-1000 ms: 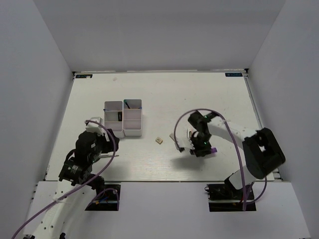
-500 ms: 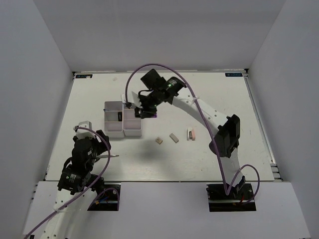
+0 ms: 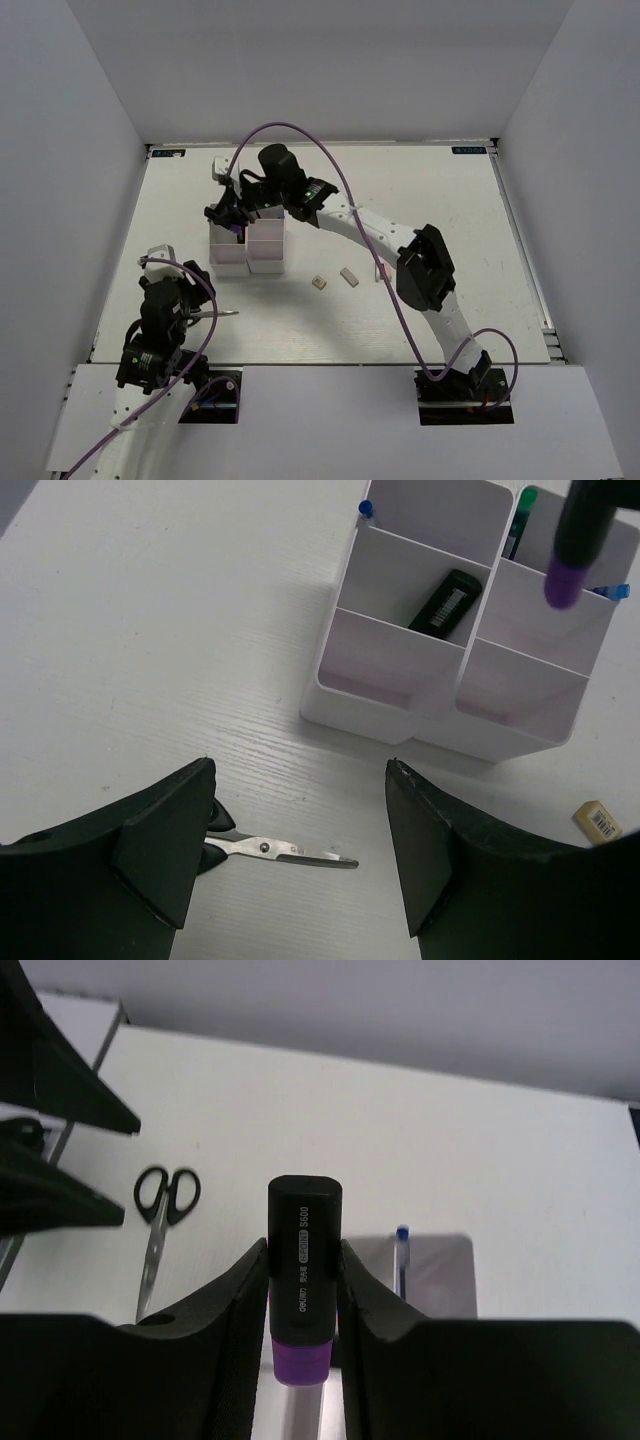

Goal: Sort the stationery into containers
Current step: Place the pen in the storage box.

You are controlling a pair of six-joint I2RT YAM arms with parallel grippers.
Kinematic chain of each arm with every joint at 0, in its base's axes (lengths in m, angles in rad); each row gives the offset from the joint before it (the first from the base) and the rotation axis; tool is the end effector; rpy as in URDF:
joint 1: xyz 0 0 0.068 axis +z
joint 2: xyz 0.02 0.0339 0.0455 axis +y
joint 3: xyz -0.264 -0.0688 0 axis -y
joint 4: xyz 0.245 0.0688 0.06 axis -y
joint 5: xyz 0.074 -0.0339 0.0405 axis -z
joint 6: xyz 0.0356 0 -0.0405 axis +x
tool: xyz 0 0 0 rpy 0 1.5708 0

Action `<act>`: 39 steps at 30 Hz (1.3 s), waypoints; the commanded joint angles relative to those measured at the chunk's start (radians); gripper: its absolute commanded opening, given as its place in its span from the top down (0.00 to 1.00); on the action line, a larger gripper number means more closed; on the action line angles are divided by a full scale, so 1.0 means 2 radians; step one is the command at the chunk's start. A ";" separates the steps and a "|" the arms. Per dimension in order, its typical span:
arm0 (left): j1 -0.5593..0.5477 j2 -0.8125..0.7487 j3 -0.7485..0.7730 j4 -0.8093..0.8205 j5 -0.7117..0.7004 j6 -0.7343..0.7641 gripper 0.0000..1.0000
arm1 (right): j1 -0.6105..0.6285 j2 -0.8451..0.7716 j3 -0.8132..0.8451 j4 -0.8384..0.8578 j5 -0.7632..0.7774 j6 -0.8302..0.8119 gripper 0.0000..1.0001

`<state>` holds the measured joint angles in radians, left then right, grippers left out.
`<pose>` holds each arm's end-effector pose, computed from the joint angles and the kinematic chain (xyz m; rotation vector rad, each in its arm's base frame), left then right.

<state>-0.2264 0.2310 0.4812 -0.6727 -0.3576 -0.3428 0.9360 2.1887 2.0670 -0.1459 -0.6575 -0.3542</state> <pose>0.0841 -0.0066 0.2487 -0.3413 1.9352 -0.0159 0.2920 0.4332 0.3315 -1.4881 1.1817 1.0033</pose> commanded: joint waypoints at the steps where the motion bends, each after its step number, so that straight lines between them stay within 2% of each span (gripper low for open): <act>1: 0.004 -0.007 -0.001 0.003 -0.011 -0.005 0.22 | -0.002 0.026 0.023 0.153 -0.034 0.090 1.00; 3: 0.002 -0.007 -0.003 0.003 -0.011 -0.006 0.22 | -0.001 0.048 0.035 0.185 -0.036 0.103 1.00; 9: 0.004 -0.007 -0.001 0.003 -0.008 -0.006 0.22 | 0.005 0.099 0.089 0.200 -0.046 0.093 1.00; 21: 0.003 -0.003 -0.002 0.004 -0.005 -0.004 0.23 | -0.003 0.104 0.006 0.249 -0.039 0.074 1.00; 29: 0.004 0.003 -0.002 0.003 -0.002 -0.004 0.23 | -0.009 0.115 0.000 0.251 -0.021 0.059 1.00; 31: 0.004 0.005 -0.002 0.004 -0.001 -0.005 0.23 | -0.010 0.114 -0.001 0.249 -0.021 0.054 0.97; 33: 0.003 0.006 -0.002 0.004 0.002 -0.005 0.23 | -0.012 0.114 -0.003 0.249 -0.014 0.049 0.89; 35: 0.004 0.008 -0.002 0.003 0.004 -0.004 0.23 | -0.013 0.112 -0.006 0.247 -0.013 0.047 0.80; 36: 0.004 0.009 -0.002 0.003 0.005 -0.005 0.23 | -0.012 0.111 -0.007 0.248 -0.013 0.044 0.71; 39: 0.003 0.011 -0.001 0.003 0.006 -0.004 0.23 | -0.012 0.104 -0.019 0.247 -0.022 0.037 0.59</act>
<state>-0.2245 0.2398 0.4812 -0.6731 -0.3573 -0.3492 0.9142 2.4283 2.0525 0.2985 -0.6952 -0.2481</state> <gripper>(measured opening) 0.774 0.400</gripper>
